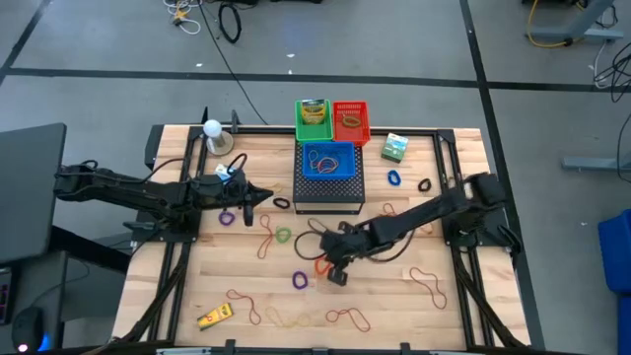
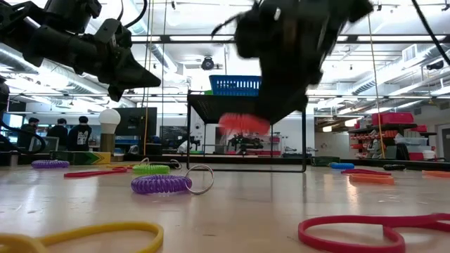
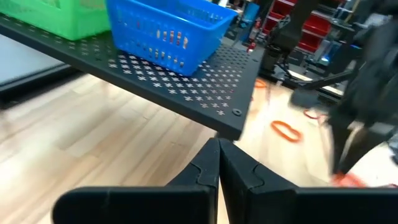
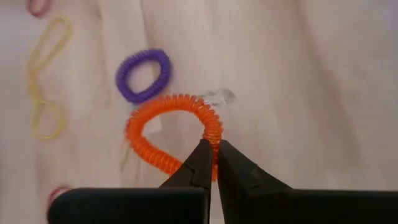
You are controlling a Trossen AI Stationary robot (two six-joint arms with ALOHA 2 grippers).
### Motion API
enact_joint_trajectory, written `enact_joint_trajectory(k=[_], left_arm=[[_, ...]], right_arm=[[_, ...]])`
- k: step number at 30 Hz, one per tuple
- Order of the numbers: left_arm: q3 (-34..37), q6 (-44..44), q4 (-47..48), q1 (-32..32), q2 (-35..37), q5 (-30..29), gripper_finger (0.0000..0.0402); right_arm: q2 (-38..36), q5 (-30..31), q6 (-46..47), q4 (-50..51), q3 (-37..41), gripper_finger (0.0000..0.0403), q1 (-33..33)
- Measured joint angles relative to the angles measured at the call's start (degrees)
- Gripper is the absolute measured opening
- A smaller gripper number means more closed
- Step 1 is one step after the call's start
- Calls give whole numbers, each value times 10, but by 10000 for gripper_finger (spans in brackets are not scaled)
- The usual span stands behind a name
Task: Pick & Place Office Desk Supplies
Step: Put the red spring keychain into the red bin on the shelf
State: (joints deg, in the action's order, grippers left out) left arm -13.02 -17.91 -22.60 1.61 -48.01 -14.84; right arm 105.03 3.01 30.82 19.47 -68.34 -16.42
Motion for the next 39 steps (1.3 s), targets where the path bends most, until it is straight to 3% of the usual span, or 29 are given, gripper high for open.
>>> enact_joint_trajectory(k=[5,10,13,17,20,23,27,33,39], left_arm=[[0,9,-1,0,0,-23,12],[0,41,1,0,0,-35,11],[0,54,1,0,0,-36,11],[0,48,1,0,0,-36,11],[0,31,1,0,0,-47,11],[0,14,3,0,0,-64,11],[0,-16,0,0,0,-100,11],[0,-59,-1,-1,0,-138,11],[0,-67,-1,1,0,-174,11]], right_arm=[[-114,21,13,65,0,11,8],[-232,105,48,120,-1,10,42],[-286,154,51,144,-1,10,96],[-327,188,11,137,-1,11,216],[-328,167,-30,117,-1,10,334],[-307,101,-75,76,-1,10,440],[-260,24,-122,50,-15,11,526],[-161,-1,-198,129,-112,12,558],[-100,-2,-211,164,-160,13,555]])
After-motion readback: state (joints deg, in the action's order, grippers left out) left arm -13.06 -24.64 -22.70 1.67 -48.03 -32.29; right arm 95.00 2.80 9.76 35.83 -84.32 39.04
